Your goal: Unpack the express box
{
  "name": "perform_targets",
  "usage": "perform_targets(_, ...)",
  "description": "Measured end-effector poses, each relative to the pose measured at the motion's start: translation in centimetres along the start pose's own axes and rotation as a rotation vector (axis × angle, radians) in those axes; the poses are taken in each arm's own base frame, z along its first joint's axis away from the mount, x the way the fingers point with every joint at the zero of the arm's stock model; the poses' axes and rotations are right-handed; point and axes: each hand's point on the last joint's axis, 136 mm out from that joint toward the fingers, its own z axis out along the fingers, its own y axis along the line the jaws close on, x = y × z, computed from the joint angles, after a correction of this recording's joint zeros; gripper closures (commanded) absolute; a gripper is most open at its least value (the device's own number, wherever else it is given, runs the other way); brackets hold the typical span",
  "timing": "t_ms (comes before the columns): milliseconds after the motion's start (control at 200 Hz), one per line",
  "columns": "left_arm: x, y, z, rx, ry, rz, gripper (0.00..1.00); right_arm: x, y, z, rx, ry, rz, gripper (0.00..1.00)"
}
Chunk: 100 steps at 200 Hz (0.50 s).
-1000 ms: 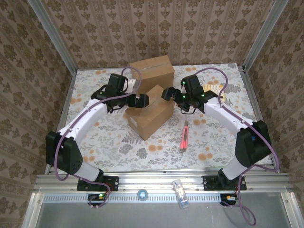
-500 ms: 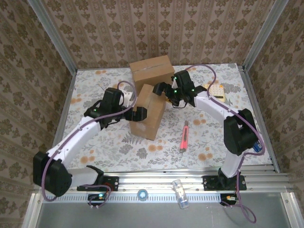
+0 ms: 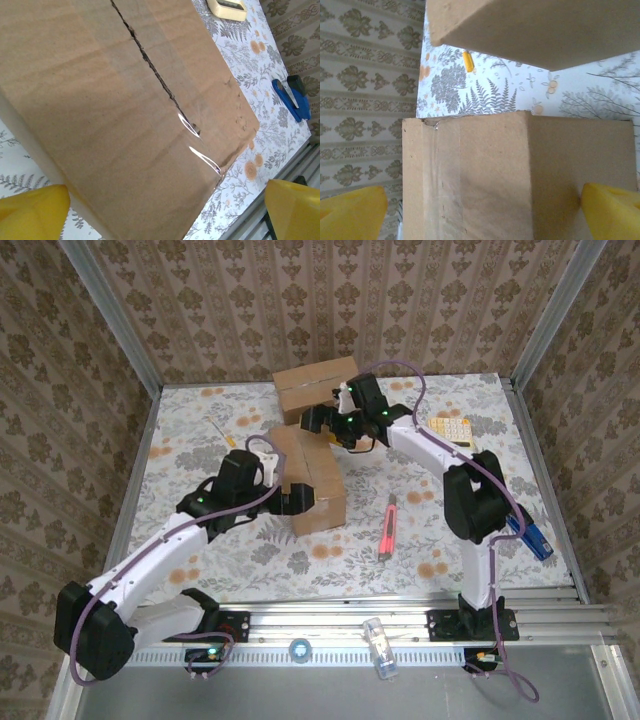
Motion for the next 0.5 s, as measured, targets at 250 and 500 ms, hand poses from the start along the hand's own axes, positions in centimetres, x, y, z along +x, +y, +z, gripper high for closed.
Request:
perform_targets(250,0.8,-0.9,0.3,0.015,0.024,-0.004,0.0,1.0,0.9,0.5,0.0,0.031,-0.062,0.0)
perform_targets(500,0.7,0.0,-0.9,-0.07,0.019,0.011,0.0,1.8,-0.7,0.2,0.093,0.044,-0.052,0.0)
